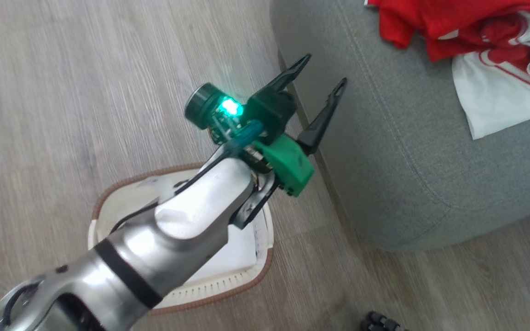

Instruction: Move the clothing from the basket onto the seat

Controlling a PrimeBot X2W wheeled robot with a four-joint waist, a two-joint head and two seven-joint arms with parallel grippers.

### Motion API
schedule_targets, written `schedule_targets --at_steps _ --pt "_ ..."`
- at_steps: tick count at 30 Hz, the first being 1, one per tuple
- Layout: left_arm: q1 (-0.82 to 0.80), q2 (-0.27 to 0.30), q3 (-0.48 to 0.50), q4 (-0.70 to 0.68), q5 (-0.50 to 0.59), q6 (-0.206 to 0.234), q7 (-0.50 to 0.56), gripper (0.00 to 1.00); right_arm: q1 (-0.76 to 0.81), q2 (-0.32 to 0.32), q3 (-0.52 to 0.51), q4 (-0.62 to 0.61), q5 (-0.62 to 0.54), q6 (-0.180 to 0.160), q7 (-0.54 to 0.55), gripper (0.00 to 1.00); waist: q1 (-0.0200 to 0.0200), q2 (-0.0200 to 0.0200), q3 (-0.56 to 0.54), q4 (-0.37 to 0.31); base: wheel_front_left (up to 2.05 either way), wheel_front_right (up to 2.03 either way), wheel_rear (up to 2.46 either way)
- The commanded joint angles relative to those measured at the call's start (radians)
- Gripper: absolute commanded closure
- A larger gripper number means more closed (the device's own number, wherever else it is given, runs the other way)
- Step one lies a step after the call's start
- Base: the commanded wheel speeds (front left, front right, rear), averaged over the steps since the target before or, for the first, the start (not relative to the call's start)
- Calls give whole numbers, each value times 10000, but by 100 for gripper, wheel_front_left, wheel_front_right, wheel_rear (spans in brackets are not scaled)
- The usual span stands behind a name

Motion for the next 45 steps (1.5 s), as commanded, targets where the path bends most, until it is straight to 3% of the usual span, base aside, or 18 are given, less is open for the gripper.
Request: schedule_targets --at_steps 1,7,12,22,28,33,38,45 --pt "-81 191 436 -401 136 106 -93 0 15 -455 5 -128 135 -4 -264 0 1 -1 -271 72 0 0 0" --pt "671 701 1186 -1198 314 349 -94 0 283 -632 -692 -894 169 -4 -701 0 1 -1 -860 402 0 0 0" --pt "1356 1066 1662 -1734 359 455 -94 0 1315 -645 -2515 -1669 -606 -4 -709 0 1 -1 -1369 743 0 0 0" --pt "2628 1677 2551 -2474 397 889 -95 0 4636 -66 -6472 -3603 -3120 -4 -711 0 1 -1 -2118 1527 0 0 0" --pt "3432 1908 3032 -2870 395 1058 -95 0 7241 949 -8769 -5029 -4733 -4 -712 0 1 -1 -2455 2041 0 0 0" --pt "3945 2038 3392 -3156 472 1172 -95 0 8705 1757 -9853 -5812 -5363 -4 -712 0 1 -1 -2543 2382 0 0 0" --pt "4588 2076 3849 -3453 645 1262 -95 0 10024 2770 -10804 -6608 -5858 -4 -712 0 1 -1 -2622 2763 0 0 0" --pt "5534 2015 4714 -3806 1087 1336 -95 0 11386 4031 -11168 -7313 -6081 -4 -712 0 1 -1 -2697 3128 0 0 0"
